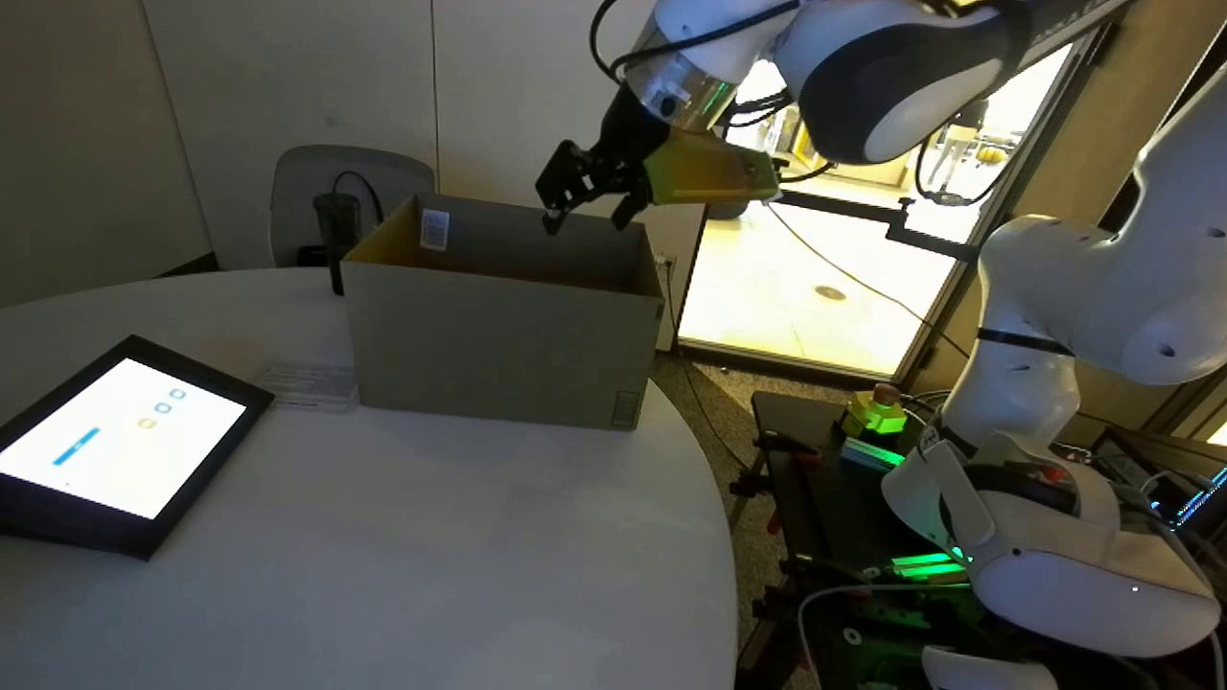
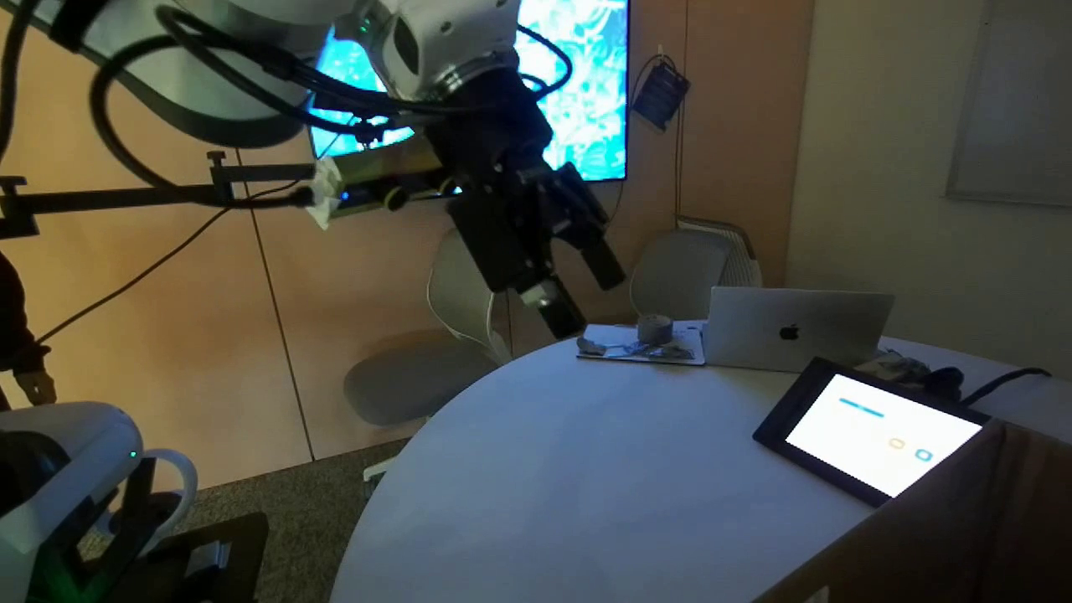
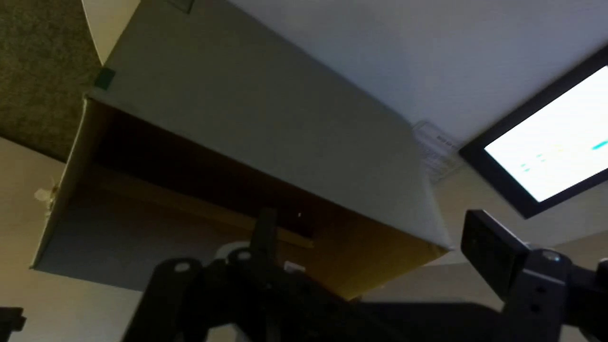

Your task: Put the black marker on the towel, fold the towel twice then place it inside the box

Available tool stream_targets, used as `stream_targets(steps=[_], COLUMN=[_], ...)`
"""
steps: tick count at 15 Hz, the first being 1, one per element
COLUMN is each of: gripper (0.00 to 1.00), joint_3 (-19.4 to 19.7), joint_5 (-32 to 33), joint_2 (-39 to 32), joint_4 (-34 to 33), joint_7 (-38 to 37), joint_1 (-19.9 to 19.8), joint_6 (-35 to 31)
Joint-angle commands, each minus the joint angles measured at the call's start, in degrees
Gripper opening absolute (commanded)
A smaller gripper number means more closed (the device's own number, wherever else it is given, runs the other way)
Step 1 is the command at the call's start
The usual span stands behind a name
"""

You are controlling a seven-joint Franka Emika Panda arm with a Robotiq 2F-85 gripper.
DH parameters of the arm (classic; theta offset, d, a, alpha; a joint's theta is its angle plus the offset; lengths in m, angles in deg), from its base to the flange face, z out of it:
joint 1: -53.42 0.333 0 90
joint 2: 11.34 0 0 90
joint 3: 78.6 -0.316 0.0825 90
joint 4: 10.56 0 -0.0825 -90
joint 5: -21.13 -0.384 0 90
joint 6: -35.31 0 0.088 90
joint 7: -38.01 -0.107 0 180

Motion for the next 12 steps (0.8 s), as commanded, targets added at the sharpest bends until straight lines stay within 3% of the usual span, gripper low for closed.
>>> stream_targets(steps=[1,5,6,9,10,12], gripper=[1.00,1.00,1.00,1.00,1.00,1.00], joint_3=[5.08,7.94,2.63,1.09,-1.36,-2.07], joint_5=[-14.17,-25.63,-30.60,-36.04,-35.75,-37.23], joint_2=[10.08,17.31,17.91,20.33,18.80,20.03], joint_4=[4.37,3.03,2.42,1.51,2.31,2.28], joint_7=[15.42,29.92,34.85,42.34,39.88,42.51], joint_1=[9.53,15.14,9.26,6.67,4.03,2.91], joint_6=[5.25,19.61,21.81,28.03,25.09,26.81])
